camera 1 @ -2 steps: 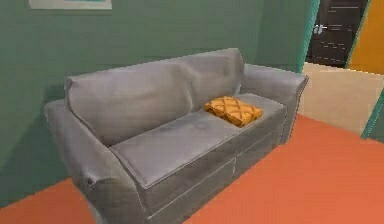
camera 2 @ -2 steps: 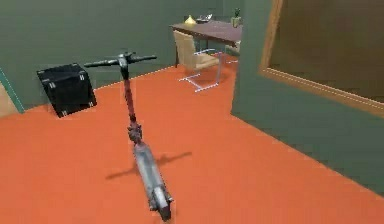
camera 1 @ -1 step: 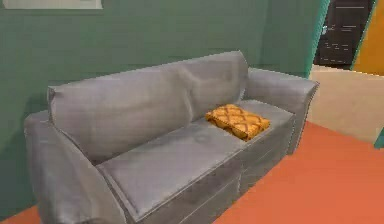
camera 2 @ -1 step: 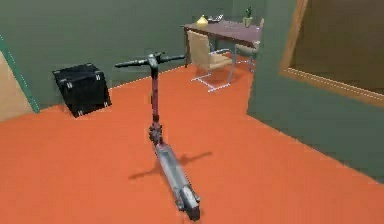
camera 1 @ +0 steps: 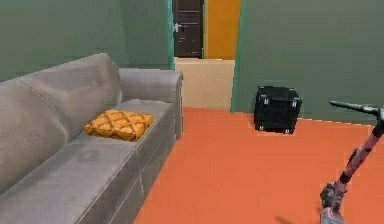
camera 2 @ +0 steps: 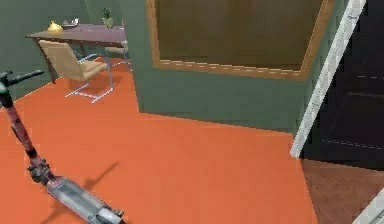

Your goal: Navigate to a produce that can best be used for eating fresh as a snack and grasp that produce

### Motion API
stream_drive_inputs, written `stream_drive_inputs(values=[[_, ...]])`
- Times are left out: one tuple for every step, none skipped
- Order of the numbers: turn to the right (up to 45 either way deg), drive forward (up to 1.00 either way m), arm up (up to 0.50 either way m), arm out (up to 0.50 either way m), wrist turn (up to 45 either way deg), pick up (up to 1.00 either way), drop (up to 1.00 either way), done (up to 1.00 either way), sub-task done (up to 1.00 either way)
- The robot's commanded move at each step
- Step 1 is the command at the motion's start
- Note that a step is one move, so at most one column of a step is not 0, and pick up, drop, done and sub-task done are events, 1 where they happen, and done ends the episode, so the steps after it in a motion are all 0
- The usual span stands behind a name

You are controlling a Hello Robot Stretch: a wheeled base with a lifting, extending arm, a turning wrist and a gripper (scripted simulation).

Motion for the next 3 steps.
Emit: stream_drive_inputs(values=[[3.0, 0.00, 0.00, 0.00, 0.0, 0.00, 0.00, 0.00, 0.00], [0.0, 1.00, 0.00, 0.00, 0.0, 0.00, 0.00, 0.00, 0.00], [0.0, 1.00, 0.00, 0.00, 0.0, 0.00, 0.00, 0.00, 0.00]])
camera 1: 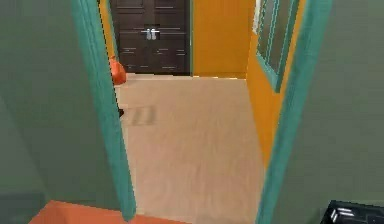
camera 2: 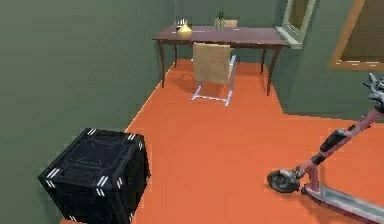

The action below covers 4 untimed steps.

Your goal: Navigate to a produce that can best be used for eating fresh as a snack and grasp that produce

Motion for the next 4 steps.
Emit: stream_drive_inputs(values=[[0.0, 0.55, 0.00, 0.00, 0.0, 0.00, 0.00, 0.00, 0.00], [0.0, 0.80, 0.00, 0.00, 0.0, 0.00, 0.00, 0.00, 0.00], [6.0, 0.00, 0.00, 0.00, 0.0, 0.00, 0.00, 0.00, 0.00], [0.0, 0.45, 0.00, 0.00, 0.0, 0.00, 0.00, 0.00, 0.00]])
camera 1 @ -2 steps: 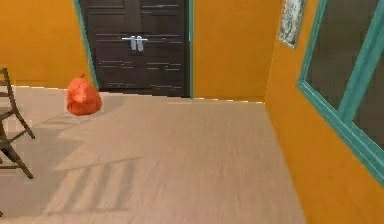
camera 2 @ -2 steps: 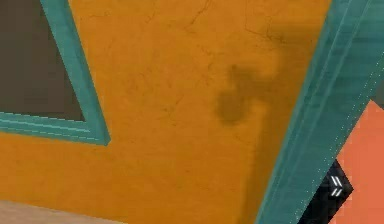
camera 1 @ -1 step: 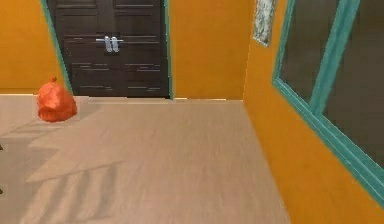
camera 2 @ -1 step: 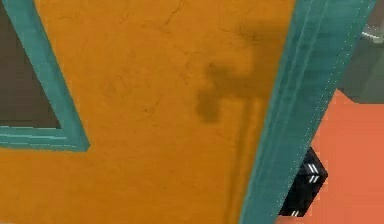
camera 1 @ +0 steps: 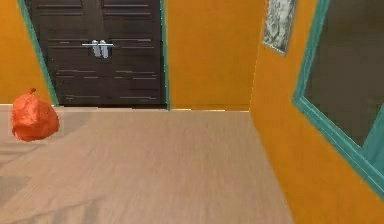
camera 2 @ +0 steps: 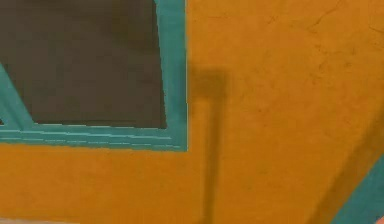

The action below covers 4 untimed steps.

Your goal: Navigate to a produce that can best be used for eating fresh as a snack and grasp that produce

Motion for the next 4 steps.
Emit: stream_drive_inputs(values=[[-45.0, 0.00, 0.00, 0.00, 0.0, 0.00, 0.00, 0.00, 0.00], [-39.0, 0.00, 0.00, 0.00, 0.0, 0.00, 0.00, 0.00, 0.00], [0.0, 1.00, 0.00, 0.00, 0.0, 0.00, 0.00, 0.00, 0.00], [-6.0, 0.00, 0.00, 0.00, 0.0, 0.00, 0.00, 0.00, 0.00]])
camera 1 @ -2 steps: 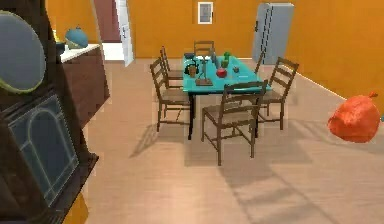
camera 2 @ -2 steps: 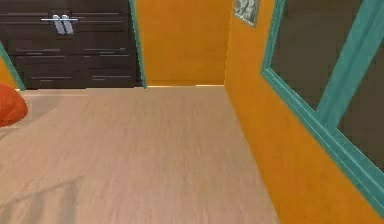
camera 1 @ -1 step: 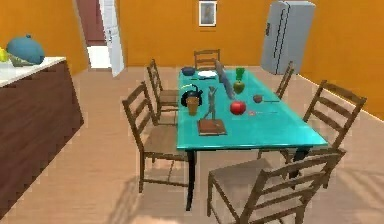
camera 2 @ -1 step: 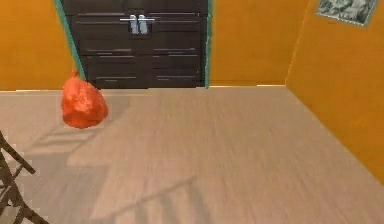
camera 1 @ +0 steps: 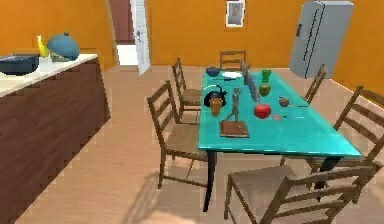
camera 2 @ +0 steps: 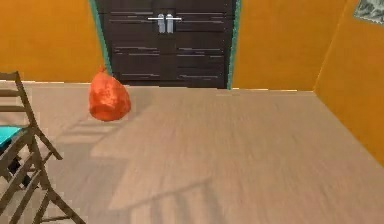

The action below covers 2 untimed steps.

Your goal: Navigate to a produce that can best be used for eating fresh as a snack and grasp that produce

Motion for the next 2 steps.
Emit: stream_drive_inputs(values=[[0.0, 0.15, 0.00, 0.00, 0.0, 0.00, 0.00, 0.00, 0.00], [-36.0, 0.00, 0.00, 0.00, 0.0, 0.00, 0.00, 0.00, 0.00]])
